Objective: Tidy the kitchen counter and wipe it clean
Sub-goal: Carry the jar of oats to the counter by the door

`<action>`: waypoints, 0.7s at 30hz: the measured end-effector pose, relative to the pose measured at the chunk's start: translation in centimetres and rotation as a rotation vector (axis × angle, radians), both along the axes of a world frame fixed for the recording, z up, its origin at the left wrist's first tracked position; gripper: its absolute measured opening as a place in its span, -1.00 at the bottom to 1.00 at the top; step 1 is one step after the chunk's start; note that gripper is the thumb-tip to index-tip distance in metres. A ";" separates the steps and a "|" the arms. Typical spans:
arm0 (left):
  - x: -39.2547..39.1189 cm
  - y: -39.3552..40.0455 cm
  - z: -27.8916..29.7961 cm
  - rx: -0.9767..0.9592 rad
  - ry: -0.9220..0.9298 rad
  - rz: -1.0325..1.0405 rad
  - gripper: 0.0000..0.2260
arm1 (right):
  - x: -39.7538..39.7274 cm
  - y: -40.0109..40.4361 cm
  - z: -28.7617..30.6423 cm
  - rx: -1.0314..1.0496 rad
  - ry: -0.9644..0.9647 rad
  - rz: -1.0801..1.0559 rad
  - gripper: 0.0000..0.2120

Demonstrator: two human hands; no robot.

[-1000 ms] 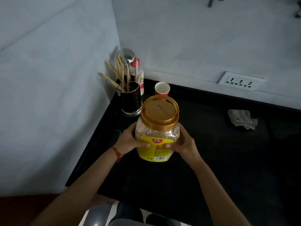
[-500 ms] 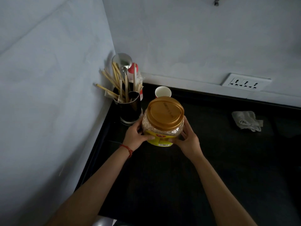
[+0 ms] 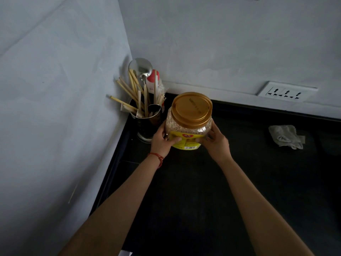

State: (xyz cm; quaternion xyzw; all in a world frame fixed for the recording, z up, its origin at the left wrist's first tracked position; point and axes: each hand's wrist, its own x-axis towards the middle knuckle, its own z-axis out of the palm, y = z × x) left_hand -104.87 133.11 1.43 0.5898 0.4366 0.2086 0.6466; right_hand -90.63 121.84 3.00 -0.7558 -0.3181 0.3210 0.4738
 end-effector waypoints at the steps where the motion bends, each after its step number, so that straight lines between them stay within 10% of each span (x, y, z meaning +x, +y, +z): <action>1: 0.1 0.1 0.0 -0.008 -0.007 -0.001 -0.29 | 0.0 0.2 0.0 -0.003 -0.007 -0.012 -0.24; 21: -3.5 -6.5 -2.6 -0.064 0.205 0.136 -0.74 | -8.1 -10.1 -2.2 -0.227 0.163 -0.404 -0.58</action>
